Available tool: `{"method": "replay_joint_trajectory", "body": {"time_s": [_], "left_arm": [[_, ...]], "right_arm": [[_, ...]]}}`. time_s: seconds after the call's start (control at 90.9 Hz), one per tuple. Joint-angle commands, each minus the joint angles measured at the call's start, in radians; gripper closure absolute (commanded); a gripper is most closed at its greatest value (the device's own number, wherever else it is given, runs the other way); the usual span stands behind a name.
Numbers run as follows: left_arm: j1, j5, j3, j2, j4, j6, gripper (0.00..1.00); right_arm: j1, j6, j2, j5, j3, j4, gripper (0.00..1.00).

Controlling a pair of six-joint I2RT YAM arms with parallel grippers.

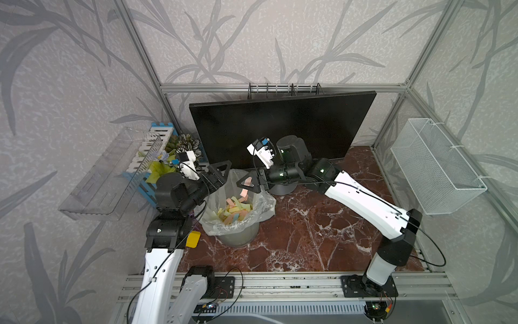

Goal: Remove the sticky note from the monitor
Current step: Place the sticky note in the trash bin.

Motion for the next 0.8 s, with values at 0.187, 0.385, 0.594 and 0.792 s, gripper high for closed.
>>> {"method": "replay_joint_trajectory", "body": {"time_s": [0.187, 0.385, 0.594, 0.792], "left_arm": [[-0.028, 0.172, -0.087, -0.017, 0.051, 0.009, 0.25], [-0.046, 0.220, -0.103, 0.003, 0.120, -0.005, 0.31], [-0.063, 0.260, -0.104, 0.025, 0.170, -0.012, 0.40], [-0.073, 0.284, -0.120, 0.020, 0.199, -0.021, 0.41]], "right_arm": [[-0.040, 0.088, -0.028, -0.124, -0.020, 0.119, 0.24], [-0.040, 0.105, -0.004, -0.177, -0.013, 0.150, 0.24], [-0.040, 0.122, 0.011, -0.195, -0.017, 0.170, 0.24], [-0.040, 0.121, 0.020, -0.197, -0.013, 0.170, 0.24]]}}
